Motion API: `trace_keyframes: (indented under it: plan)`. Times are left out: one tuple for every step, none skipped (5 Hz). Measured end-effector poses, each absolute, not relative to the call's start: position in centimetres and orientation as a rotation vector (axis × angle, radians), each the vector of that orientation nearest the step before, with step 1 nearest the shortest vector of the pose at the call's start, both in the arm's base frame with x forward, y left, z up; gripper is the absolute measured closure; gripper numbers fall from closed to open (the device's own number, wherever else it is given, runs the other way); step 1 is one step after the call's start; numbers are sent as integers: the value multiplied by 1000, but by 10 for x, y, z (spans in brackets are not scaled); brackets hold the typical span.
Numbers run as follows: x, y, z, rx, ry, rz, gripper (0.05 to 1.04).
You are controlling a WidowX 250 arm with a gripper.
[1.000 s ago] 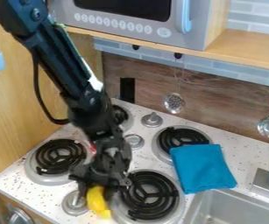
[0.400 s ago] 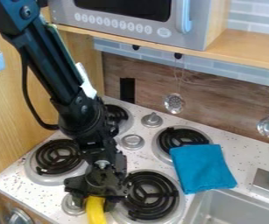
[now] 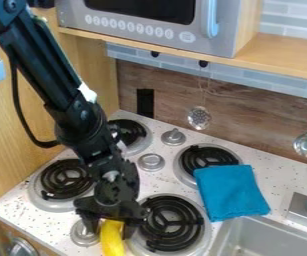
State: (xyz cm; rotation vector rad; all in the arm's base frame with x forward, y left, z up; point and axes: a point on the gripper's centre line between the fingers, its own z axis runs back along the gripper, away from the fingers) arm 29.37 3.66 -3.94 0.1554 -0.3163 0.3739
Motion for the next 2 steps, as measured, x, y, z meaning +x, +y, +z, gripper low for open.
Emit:
trace_keyframes:
  plan:
    - [299,32,-19,55,-296,339,98]
    - [296,22,15,-58,-242,271,97]
